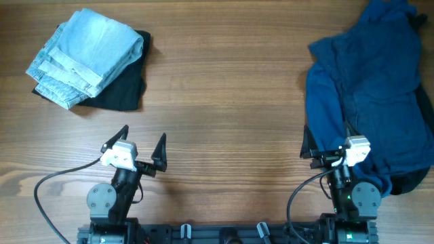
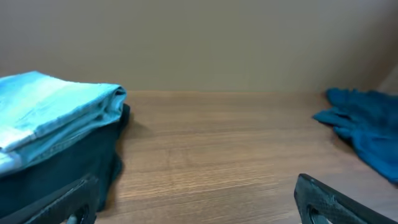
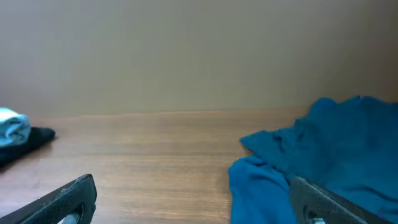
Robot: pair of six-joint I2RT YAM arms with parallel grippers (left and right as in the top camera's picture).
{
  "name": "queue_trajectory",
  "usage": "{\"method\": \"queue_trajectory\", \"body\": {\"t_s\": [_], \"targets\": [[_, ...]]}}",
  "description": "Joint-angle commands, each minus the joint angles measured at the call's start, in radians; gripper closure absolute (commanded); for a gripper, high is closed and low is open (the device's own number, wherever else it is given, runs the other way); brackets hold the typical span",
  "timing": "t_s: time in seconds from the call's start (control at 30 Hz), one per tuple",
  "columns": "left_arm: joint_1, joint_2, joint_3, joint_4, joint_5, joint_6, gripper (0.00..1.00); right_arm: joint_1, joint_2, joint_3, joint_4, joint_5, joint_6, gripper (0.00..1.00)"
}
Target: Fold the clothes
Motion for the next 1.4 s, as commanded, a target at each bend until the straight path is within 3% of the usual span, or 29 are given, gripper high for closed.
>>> {"method": "queue_trajectory", "body": {"t_s": [0.0,0.07,0.2,0.4,0.5,0.6,0.77,1.0,1.03,1.07,1.13,1.17,1.2,1.23,1.3,1.37], "targets": [[0.005,0.06,0.087,-0.006,0.008,-0.074,0.0,-0.005,0.04,0.142,-0.023,-0.016,0.08,0.0],[0.005,0.168,0.182,-0.025,0.008,-0.073,0.0,-0.005,0.129,0.253,-0.09,-0.017,0.084,0.0],[0.005,0.585,0.563,-0.169,0.052,-0.073,0.0,-0.005,0.493,0.599,-0.283,-0.02,0.085,0.0],[0.005,1.133,1.2,-0.68,0.13,-0.073,0.0,-0.005,1.09,1.148,-0.79,-0.016,0.074,0.0],[0.005,1.306,1.237,-0.713,0.196,-0.075,0.0,-0.006,1.263,1.2,-0.838,0.034,-0.035,0.0],[0.005,1.419,1.237,-0.716,0.274,-0.077,0.0,-0.056,1.355,1.2,-0.902,0.197,0.065,0.0],[-0.008,1.526,1.237,-0.697,0.276,-0.076,0.0,-0.251,1.542,1.18,-0.867,0.202,0.106,0.01],[-0.025,1.528,1.237,-0.665,0.275,-0.076,0.0,-0.31,1.768,1.169,-0.719,0.197,0.023,0.22],[-0.024,1.528,1.237,-0.665,0.274,-0.076,0.0,-0.31,1.784,1.169,-0.713,0.194,0.022,0.27],[-0.024,1.528,1.237,-0.658,0.274,-0.076,0.01,-0.31,1.791,1.169,-0.711,0.19,0.014,0.38],[-0.024,1.528,1.237,-0.647,0.274,-0.077,0.05,-0.31,1.791,1.169,-0.712,0.166,-0.004,0.45],[-0.024,1.528,1.237,-0.644,0.274,-0.077,0.06,-0.31,1.792,1.169,-0.712,0.138,-0.037,0.58],[-0.024,1.528,1.237,-0.644,0.274,-0.077,0.07,-0.31,1.792,1.169,-0.712,0.138,-0.036,0.82],[-0.024,1.528,1.237,-0.644,0.274,-0.076,0.08,-0.31,1.791,1.17,-0.711,0.138,-0.036,0.96],[-0.024,1.528,1.237,-0.639,0.274,-0.076,0.18,-0.31,1.779,1.188,-0.724,0.137,-0.039,0.96],[-0.024,1.528,1.237,-0.62,0.274,-0.077,0.42,-0.31,1.751,1.224,-0.751,0.101,-0.065,0.96]]}}
